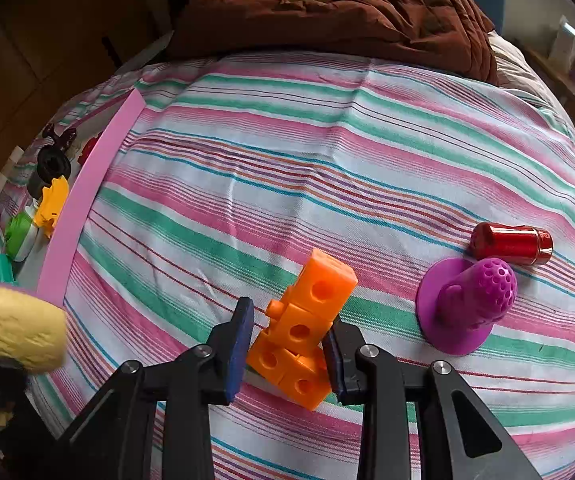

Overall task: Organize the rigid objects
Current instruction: 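Carry the yellow egg into the white tray with the left gripper, then open the left gripper to release the egg beside the teal piece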

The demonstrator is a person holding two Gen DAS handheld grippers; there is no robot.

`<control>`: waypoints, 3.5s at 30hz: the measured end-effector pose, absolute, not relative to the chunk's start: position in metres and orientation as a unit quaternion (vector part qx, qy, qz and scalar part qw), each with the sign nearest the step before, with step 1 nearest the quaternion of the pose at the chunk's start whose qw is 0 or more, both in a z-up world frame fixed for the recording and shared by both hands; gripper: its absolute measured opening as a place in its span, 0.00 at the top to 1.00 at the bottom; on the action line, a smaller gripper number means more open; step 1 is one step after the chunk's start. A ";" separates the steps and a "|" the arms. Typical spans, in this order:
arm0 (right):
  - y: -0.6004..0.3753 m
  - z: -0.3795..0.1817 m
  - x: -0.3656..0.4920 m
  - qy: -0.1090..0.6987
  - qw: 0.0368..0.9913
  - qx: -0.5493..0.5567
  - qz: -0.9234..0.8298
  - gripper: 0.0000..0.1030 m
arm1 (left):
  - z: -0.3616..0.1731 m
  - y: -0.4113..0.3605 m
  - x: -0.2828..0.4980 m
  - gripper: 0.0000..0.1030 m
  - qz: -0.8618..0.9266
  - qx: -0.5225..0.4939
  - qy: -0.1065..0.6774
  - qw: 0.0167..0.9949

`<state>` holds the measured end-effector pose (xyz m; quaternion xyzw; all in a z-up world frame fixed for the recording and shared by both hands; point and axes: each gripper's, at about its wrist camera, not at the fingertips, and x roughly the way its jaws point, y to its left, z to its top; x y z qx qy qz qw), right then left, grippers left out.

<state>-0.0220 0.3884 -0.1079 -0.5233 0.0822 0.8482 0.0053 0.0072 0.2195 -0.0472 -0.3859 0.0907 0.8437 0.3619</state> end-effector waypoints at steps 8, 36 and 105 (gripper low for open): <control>0.378 -0.109 -0.021 0.035 0.009 -0.517 0.855 0.68 | -0.031 0.196 0.003 0.72 0.857 -0.376 0.073 0.346; 0.372 -0.112 -0.021 0.005 0.009 -0.507 0.862 0.67 | -0.044 0.107 -0.021 0.72 0.877 -0.409 0.035 0.250; 0.365 -0.110 -0.019 -0.021 0.013 -0.509 0.860 0.67 | -0.044 0.039 -0.029 0.66 0.895 -0.417 0.031 0.153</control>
